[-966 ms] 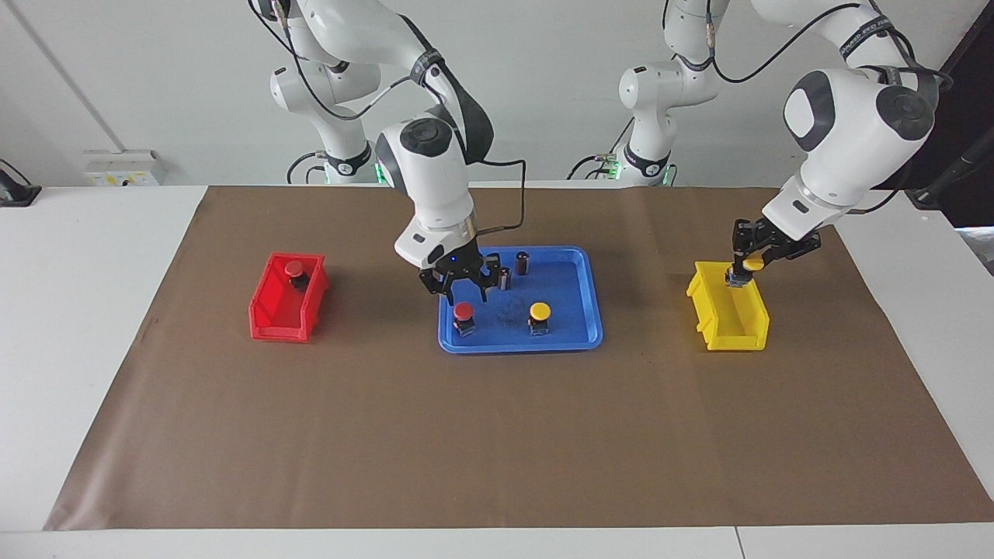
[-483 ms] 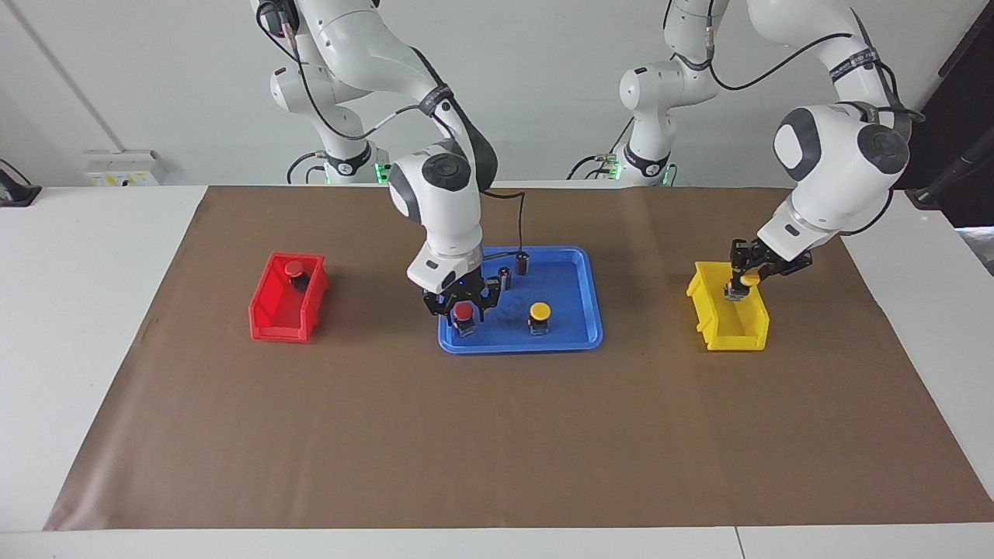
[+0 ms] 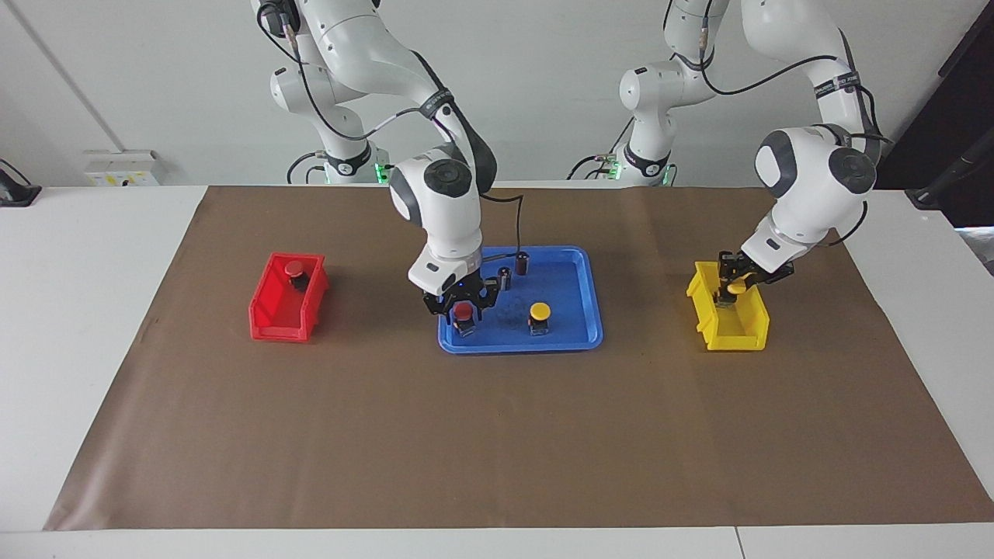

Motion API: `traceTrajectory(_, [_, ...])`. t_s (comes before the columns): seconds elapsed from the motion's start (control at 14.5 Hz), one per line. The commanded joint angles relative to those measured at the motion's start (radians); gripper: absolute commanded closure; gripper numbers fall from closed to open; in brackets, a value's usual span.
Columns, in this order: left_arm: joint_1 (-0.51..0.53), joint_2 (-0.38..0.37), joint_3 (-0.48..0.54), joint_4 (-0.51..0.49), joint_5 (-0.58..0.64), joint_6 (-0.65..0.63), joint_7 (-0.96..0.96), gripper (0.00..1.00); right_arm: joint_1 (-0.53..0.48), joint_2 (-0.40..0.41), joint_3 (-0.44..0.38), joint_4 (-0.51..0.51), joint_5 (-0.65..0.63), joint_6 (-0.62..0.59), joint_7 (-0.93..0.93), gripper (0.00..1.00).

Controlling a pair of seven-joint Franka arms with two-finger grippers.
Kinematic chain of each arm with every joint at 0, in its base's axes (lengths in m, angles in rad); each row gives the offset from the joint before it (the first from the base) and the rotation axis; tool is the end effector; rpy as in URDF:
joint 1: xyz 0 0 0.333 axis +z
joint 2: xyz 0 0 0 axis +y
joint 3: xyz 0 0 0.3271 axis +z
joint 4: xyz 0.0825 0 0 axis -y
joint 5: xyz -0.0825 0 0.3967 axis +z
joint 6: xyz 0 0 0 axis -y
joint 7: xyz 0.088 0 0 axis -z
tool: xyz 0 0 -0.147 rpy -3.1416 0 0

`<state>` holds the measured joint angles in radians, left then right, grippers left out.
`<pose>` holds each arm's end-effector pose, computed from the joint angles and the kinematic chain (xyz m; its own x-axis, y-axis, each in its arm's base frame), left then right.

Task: Sort red and yellow buttons by color
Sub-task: 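Carry the yellow button to the yellow bin while the right gripper reaches, then grasp the second red button with the right gripper while the left releases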

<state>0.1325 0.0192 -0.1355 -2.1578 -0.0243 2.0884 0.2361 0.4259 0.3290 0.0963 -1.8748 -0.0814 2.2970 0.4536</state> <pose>0.5364 -0.0036 0.3461 0.9709 -0.2253 -0.0807 -0.2224 -0.9740 0.0426 0.5701 0.3202 0.3105 0.9887 0.1118 0.1000 0.1134 -0.9935 -0.0102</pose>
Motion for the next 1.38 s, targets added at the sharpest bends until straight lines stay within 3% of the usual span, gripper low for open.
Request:
traceTrajectory(0.0, [0.013, -0.013, -0.003, -0.045, 0.011, 0.064, -0.014, 0.96, 0.001, -0.021, 0.0, -0.018, 0.002, -0.013, -0.01, 0.44])
traceTrajectory(0.21, [0.018, 0.024, -0.003, -0.045, 0.011, 0.087, -0.012, 0.95, -0.001, -0.028, 0.002, -0.012, 0.029, -0.03, -0.012, 0.49])
traceTrajectory(0.34, [0.025, 0.027, -0.003, -0.043, 0.011, 0.082, -0.017, 0.76, -0.001, -0.034, 0.002, -0.01, 0.06, -0.03, -0.015, 0.5])
traceTrajectory(0.41, [0.024, 0.027, -0.003, -0.04, 0.011, 0.075, -0.029, 0.62, -0.001, -0.034, 0.002, -0.01, 0.06, -0.03, -0.015, 0.53])
traceTrajectory(0.48, [0.024, 0.027, -0.003, -0.033, 0.012, 0.064, -0.04, 0.55, 0.0, -0.036, 0.002, -0.012, 0.06, -0.03, -0.015, 0.58])
traceTrajectory(0.69, [0.024, 0.028, -0.003, -0.028, 0.011, 0.053, -0.038, 0.55, -0.001, -0.039, 0.002, -0.015, 0.06, -0.03, -0.018, 0.72])
traceTrajectory(0.9, [0.022, 0.03, -0.003, 0.018, 0.011, -0.011, -0.043, 0.54, -0.013, -0.045, 0.0, -0.004, 0.06, -0.051, -0.05, 0.76])
traceTrajectory(1.31, [0.022, 0.047, -0.004, 0.058, 0.011, -0.045, -0.043, 0.53, -0.094, -0.123, 0.0, 0.14, 0.066, -0.298, -0.074, 0.77])
